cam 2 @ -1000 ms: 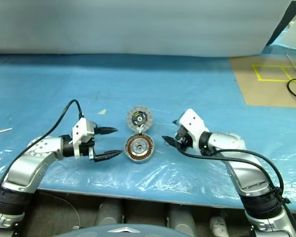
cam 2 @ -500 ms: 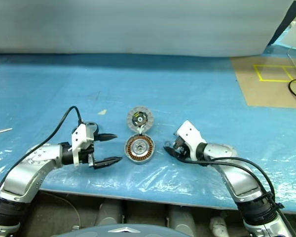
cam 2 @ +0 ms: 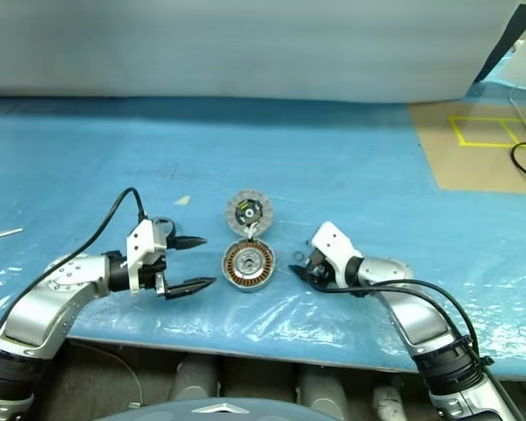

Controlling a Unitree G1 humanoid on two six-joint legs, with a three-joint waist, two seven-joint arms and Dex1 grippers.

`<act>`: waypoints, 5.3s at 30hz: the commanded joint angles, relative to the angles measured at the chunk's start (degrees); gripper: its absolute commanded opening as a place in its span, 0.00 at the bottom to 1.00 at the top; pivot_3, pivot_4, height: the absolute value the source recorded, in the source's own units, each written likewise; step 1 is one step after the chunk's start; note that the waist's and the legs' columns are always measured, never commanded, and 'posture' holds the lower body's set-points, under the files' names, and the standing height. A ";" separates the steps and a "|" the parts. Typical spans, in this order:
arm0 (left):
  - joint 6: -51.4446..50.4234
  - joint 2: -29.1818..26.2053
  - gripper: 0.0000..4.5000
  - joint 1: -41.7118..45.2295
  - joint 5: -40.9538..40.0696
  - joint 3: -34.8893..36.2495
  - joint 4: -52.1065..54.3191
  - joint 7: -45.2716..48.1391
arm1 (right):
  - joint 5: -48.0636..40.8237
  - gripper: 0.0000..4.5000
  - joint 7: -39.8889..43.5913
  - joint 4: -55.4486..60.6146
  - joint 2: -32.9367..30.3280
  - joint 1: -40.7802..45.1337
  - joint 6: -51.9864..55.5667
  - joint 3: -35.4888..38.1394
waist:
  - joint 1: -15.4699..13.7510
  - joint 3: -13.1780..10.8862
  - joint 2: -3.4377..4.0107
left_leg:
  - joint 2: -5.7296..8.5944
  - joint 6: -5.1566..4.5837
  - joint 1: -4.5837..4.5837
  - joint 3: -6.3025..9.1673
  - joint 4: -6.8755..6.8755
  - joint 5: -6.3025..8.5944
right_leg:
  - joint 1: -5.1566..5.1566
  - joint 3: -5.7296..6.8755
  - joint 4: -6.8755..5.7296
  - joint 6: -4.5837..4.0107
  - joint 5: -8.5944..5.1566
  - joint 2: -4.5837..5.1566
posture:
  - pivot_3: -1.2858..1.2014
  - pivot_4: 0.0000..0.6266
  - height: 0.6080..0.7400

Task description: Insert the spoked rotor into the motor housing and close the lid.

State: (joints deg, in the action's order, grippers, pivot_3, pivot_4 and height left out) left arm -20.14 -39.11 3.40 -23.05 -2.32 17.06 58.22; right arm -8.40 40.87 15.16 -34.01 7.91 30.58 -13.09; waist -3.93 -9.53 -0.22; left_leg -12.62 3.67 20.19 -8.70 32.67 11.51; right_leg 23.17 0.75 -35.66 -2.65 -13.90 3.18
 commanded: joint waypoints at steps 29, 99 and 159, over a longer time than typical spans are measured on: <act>3.21 0.10 1.00 -0.60 -0.21 2.13 -0.15 0.26 | -9.33 0.14 8.13 8.14 -2.01 10.60 10.32 2.97 | 0.02 0.00 0.01 | 0.01 0.00 -0.07 -0.06 -0.29 0.00 | 0.04 0.00 0.13 0.00 0.00 -0.02 | 0.52 0.24 1.00; 7.57 1.05 1.00 -3.77 2.53 0.10 1.28 -2.42 | 1.63 0.14 22.90 -10.37 5.15 21.28 -7.56 -11.36 | 0.07 0.00 0.00 | -0.05 0.03 -0.02 -0.10 -0.16 0.02 | 0.07 0.01 0.03 -0.01 0.00 -0.03 | 0.52 0.24 1.00; 7.21 0.88 1.00 -3.83 2.87 0.20 1.16 -2.73 | 4.17 0.58 25.49 -13.01 6.28 22.89 -9.47 -13.08 | 0.10 0.00 0.00 | -0.06 0.03 -0.05 -0.10 -0.16 0.02 | 0.07 0.01 0.01 -0.01 0.00 -0.03 | 0.52 0.24 1.00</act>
State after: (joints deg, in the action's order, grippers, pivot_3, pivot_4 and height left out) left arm -13.65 -38.01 -0.35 -19.95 -2.73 16.82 55.48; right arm -4.11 66.22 1.39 -27.35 30.25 21.27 -26.86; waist -3.83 -9.53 -0.21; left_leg -12.68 3.70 20.14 -8.80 32.51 11.53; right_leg 23.24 0.76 -35.66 -2.66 -13.91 3.15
